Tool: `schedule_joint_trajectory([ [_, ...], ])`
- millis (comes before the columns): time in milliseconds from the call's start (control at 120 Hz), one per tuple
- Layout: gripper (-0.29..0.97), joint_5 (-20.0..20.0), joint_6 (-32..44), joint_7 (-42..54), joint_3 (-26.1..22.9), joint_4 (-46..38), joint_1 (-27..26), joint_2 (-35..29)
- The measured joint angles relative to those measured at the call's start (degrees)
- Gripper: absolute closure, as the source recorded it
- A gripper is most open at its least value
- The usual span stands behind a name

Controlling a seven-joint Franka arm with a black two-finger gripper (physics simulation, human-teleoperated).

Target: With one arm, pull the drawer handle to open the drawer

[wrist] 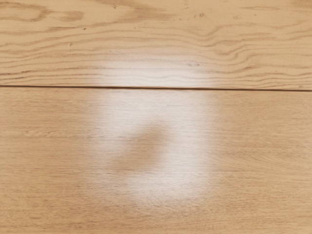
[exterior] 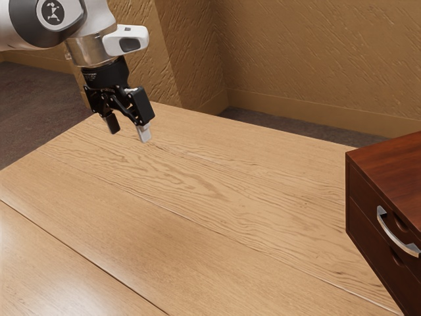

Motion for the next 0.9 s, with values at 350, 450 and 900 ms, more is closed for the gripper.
schedule_joint_trajectory([
  [350, 0.00, -0.98, -3.26, -0.07, -0.25, 12.80, 1.74, -3.35],
  [450, 0.00, -1.19, -5.79, -0.16, -1.99, 14.00, 3.16, -5.24],
  [900, 0.00, -1.18, -5.41, -0.21, -4.00, 8.50, -1.19, -5.26],
])
